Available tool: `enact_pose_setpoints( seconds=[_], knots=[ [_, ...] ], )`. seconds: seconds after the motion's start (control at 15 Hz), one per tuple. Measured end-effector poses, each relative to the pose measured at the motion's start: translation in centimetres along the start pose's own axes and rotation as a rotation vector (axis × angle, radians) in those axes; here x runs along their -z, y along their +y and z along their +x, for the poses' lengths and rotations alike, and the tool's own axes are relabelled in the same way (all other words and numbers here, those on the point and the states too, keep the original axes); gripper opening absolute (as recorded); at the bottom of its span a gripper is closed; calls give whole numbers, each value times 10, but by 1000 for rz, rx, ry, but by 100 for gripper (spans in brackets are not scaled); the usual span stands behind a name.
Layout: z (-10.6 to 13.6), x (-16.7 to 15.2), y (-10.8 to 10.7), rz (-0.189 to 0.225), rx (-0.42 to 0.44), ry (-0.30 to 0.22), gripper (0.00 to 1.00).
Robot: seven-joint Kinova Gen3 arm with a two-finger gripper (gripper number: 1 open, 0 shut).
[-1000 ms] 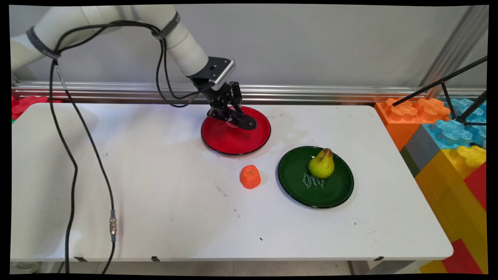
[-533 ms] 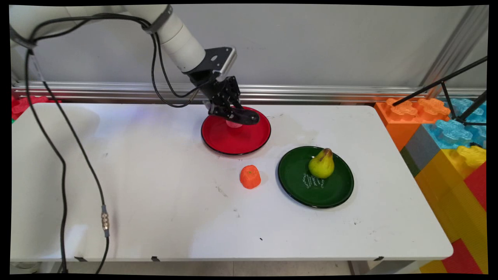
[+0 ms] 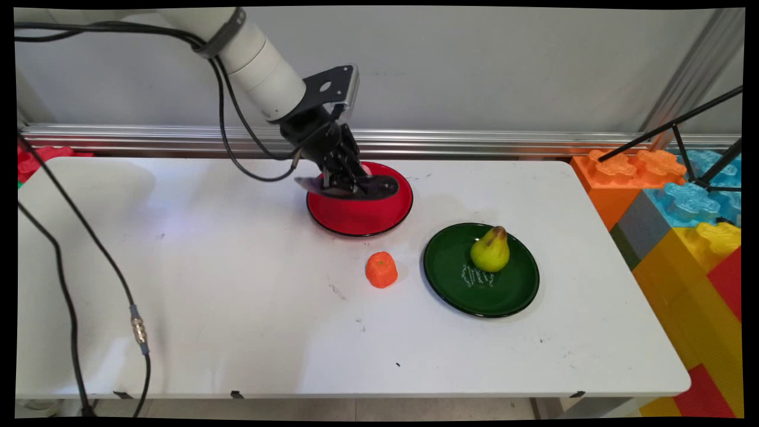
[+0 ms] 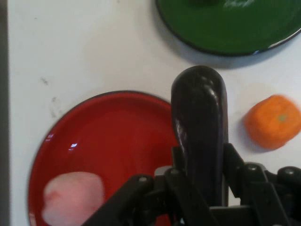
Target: Place the picked object on the table
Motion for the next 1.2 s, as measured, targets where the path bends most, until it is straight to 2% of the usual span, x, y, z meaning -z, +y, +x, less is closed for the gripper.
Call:
enact_pose_setpoints(
  seconds=[0.33,0.67,1.2],
  knots=[
    [11,6,40,-3,132,-8,0],
    [19,4,77,-15,225,-16,0],
    [25,-12,128,-44,296,-23,0]
  ],
)
